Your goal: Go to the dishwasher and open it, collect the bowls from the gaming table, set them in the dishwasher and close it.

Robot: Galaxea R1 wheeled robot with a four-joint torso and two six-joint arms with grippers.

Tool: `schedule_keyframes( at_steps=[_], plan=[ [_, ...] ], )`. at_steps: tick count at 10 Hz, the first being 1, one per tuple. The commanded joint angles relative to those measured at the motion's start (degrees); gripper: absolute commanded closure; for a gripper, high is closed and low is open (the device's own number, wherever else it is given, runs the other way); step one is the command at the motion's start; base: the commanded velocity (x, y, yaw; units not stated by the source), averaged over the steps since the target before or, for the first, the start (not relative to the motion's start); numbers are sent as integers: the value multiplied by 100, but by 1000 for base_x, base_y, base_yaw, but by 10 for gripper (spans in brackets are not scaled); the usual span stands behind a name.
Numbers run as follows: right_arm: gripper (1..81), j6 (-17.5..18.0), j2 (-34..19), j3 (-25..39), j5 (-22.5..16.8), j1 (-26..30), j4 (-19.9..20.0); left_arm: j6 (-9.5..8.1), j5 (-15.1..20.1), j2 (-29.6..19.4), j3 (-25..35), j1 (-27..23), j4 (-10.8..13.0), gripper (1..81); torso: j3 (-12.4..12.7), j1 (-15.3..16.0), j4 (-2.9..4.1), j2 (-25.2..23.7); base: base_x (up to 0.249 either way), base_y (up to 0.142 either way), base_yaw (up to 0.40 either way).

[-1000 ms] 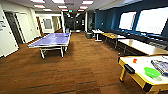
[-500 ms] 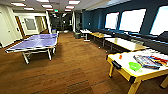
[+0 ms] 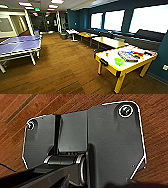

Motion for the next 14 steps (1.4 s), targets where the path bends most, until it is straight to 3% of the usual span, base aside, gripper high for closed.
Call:
schedule_keyframes(
  at_steps=[1,12,14],
  plan=[
    [10,-4,28,32,-289,300,64,27,245,-43,-37,-269,50,10,0,0,0,2,0,0,-397],
    [10,-22,45,33,-289,292,47,27,245,-42,-37,-269,24,10,0,-2,0,2,0,0,-398],
    [10,-22,45,33,-289,300,47,27,245,-51,-37,-269,-12,10,0,-2,0,2,0,-293,0]
  ],
)
